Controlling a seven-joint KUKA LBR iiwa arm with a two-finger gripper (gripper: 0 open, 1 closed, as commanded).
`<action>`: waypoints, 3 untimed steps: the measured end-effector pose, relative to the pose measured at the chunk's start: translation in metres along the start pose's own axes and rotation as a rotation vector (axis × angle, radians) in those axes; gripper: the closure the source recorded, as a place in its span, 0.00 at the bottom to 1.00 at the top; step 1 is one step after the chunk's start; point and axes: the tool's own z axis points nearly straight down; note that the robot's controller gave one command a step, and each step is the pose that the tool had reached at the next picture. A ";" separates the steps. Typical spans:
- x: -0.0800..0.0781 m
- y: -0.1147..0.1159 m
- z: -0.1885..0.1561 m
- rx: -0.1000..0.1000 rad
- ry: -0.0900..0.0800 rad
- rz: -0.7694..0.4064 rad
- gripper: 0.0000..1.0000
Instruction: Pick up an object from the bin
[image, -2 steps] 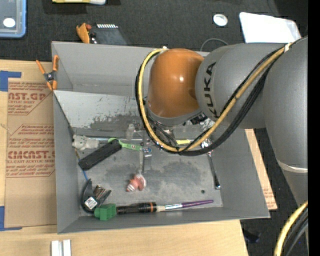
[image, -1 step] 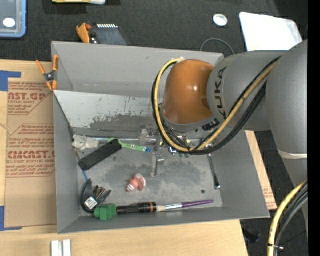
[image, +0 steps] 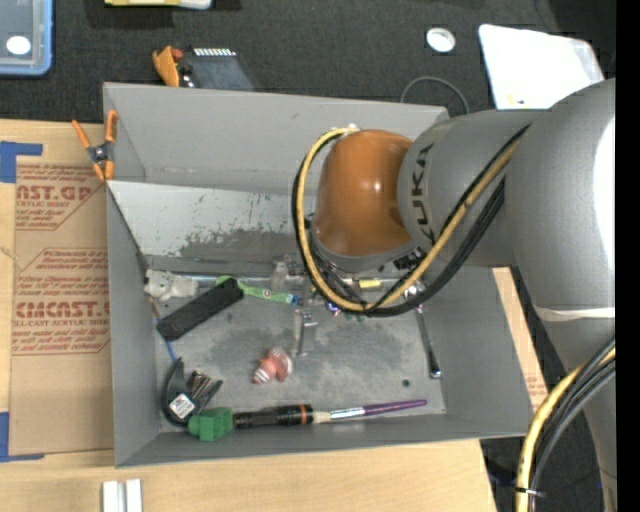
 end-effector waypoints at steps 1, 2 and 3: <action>0.017 0.024 -0.020 -0.001 0.004 -0.169 0.00; 0.001 0.032 -0.002 -0.003 -0.003 -0.232 0.00; -0.002 0.052 0.022 -0.003 0.000 0.003 0.00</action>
Offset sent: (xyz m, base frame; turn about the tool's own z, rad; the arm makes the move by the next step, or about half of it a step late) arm 0.0149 0.0404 -0.0450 0.0085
